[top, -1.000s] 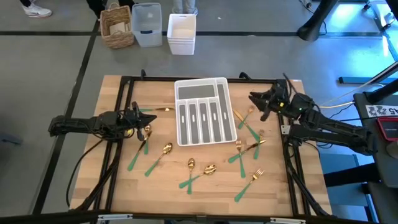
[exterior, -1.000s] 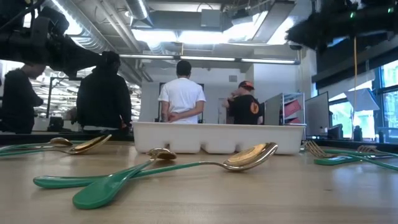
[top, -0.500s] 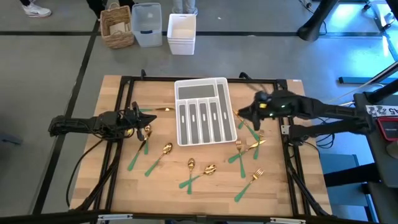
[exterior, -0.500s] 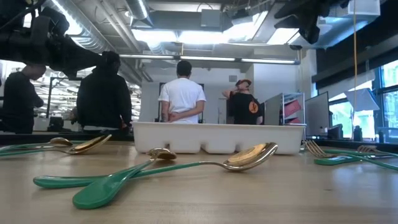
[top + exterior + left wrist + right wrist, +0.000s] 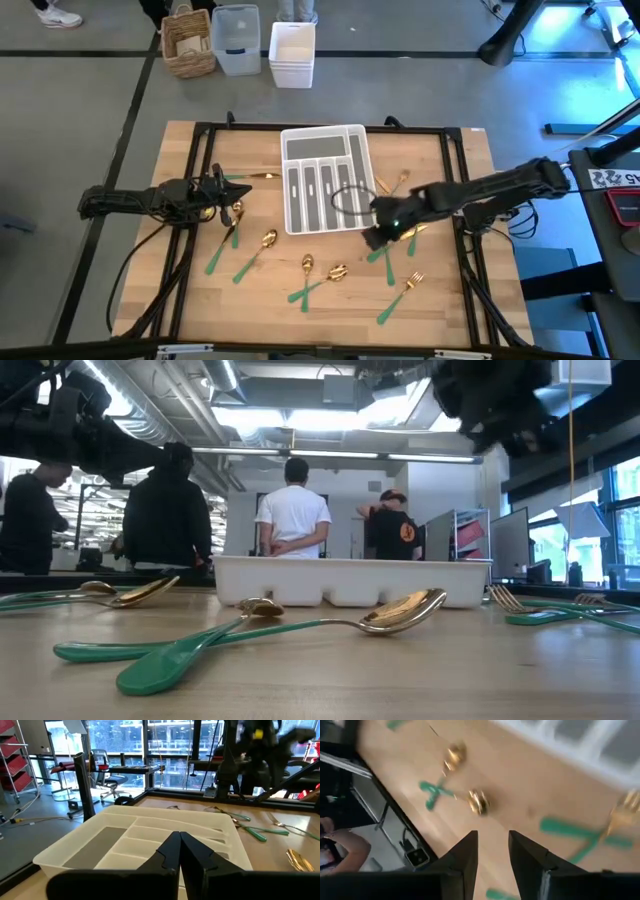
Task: Sort silverware
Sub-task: Put the middle left fork into the silverware organizer
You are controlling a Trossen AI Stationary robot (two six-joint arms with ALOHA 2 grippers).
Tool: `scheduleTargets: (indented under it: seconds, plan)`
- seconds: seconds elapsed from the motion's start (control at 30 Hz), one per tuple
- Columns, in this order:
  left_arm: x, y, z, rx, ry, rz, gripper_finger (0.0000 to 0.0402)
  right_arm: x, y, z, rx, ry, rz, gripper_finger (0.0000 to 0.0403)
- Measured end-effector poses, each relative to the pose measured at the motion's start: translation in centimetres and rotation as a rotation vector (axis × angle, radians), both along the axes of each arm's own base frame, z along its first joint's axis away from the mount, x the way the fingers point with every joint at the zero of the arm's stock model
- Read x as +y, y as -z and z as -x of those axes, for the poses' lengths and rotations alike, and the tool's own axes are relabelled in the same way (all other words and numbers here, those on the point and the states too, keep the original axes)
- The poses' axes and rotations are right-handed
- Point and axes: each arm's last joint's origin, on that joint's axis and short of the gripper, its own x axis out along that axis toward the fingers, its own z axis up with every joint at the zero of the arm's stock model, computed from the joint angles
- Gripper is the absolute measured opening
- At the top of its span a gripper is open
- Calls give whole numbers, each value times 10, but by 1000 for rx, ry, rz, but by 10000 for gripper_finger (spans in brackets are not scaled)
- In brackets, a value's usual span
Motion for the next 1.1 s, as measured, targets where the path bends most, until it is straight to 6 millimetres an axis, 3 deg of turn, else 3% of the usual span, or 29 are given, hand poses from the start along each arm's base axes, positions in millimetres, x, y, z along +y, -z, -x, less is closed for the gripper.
scheduleTargets:
  seconds: [0.47,0.8,1.1]
  plan:
    - [0,0,0,0,0,0,1,31,64,2,491,146,62,111]
    - [0,0,0,0,0,0,1,44,95,-4,566,126,150,111]
    - [0,0,0,0,0,0,1,42,102,-6,557,147,238,111]
